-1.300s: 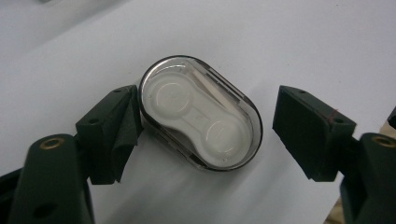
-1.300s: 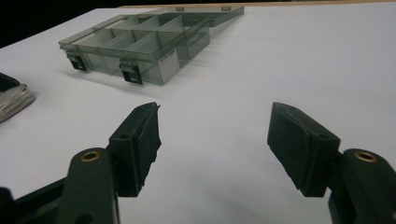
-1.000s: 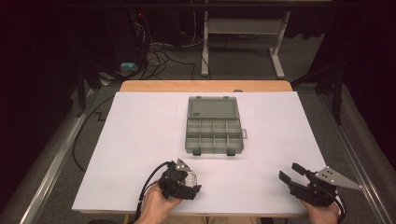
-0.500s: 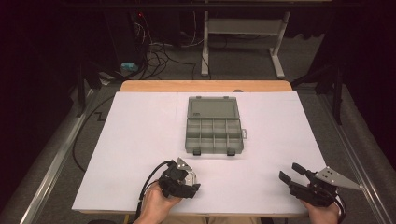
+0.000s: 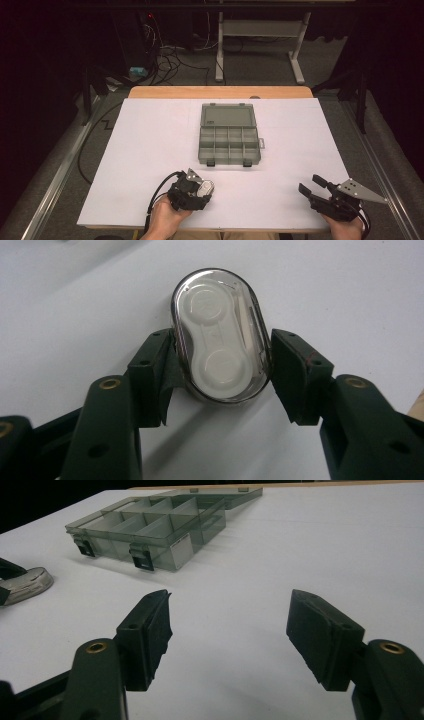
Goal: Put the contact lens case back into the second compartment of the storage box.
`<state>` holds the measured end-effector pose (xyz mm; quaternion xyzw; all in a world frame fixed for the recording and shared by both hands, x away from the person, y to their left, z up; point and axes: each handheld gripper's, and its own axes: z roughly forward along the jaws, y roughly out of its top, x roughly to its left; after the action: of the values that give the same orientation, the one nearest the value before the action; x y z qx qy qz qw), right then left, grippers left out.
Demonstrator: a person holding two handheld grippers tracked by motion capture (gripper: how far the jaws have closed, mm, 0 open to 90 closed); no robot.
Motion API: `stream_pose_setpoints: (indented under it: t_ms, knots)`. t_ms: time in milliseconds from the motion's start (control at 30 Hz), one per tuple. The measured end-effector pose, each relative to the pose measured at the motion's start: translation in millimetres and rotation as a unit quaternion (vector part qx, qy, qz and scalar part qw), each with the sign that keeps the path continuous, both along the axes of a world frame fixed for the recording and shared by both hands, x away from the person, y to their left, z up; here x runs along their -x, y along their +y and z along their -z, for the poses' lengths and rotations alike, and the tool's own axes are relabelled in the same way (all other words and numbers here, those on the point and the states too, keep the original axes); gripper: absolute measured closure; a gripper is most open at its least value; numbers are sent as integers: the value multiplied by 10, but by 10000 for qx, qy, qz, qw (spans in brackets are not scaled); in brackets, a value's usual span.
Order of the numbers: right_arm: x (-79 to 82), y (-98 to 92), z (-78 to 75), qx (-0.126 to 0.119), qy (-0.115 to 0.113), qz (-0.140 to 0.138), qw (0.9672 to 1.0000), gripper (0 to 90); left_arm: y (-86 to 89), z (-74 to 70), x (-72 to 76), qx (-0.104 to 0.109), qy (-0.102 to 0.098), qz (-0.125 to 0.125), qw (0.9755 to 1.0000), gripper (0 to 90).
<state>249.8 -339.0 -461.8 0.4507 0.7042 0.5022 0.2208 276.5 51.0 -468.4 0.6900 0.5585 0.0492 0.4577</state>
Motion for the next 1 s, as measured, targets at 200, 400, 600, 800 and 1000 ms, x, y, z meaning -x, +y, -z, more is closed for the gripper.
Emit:
stream_pose_setpoints:
  t_ms: [200,400,600,800,1000]
  knots:
    - [-2,-4,1,-5,-10,-1,10000,343,8,-1,-8,-45,-14,9,10000,478]
    - [-3,2,2,-1,3,-1,10000,343,16,-14,-3,-96,-54,56,9999,488]
    - [-4,-3,3,-4,-8,-3,10000,343,2,-17,-16,-91,-84,65,9999,491]
    - [3,-14,-1,-14,-18,3,10000,343,7,-26,-11,-98,-122,92,9998,493]
    - [5,-12,-2,-13,-14,8,10000,343,11,-47,-9,-53,-180,70,9998,494]
